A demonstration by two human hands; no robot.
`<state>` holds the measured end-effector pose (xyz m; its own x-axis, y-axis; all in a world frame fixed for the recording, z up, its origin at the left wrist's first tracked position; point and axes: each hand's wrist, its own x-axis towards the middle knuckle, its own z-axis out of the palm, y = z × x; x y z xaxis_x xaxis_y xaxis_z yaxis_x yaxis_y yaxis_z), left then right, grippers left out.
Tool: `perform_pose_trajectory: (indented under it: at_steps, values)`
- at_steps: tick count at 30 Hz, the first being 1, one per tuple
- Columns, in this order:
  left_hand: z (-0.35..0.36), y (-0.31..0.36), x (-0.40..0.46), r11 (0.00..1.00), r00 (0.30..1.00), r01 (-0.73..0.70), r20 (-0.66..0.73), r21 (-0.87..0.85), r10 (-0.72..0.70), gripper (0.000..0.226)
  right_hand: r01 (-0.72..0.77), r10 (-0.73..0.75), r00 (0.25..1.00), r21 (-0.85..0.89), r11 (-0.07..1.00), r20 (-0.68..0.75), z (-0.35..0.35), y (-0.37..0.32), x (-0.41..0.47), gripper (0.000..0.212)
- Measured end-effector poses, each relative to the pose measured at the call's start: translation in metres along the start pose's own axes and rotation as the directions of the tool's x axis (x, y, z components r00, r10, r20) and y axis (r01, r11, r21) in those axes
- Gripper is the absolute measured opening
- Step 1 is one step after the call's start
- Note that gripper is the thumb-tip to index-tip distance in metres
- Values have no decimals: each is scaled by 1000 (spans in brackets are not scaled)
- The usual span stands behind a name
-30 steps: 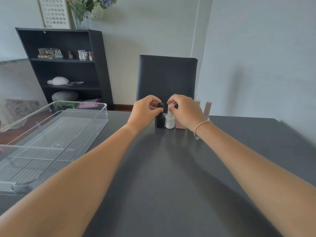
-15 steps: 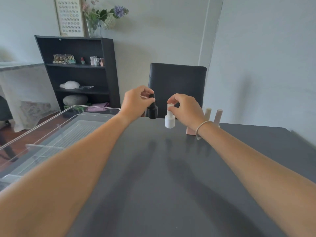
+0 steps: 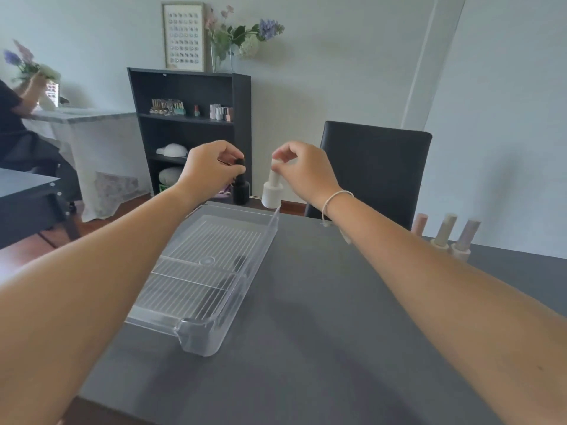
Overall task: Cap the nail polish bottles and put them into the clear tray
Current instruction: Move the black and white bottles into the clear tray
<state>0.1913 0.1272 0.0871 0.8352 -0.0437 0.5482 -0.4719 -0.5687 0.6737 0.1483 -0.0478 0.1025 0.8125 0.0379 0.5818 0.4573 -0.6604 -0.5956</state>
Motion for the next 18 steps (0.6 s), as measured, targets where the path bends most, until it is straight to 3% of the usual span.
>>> perform_pose_trajectory:
  at_steps: [7,18]
  values:
    - [10,-36,-6,994,991,104,91,-35,-101,16,-55,54,996,11,998,71,42,16,2,12]
    - [33,-35,-5,994,978,111,181,-15,-106,13,-40,56,987,-110,993,150,53,45,-2,16]
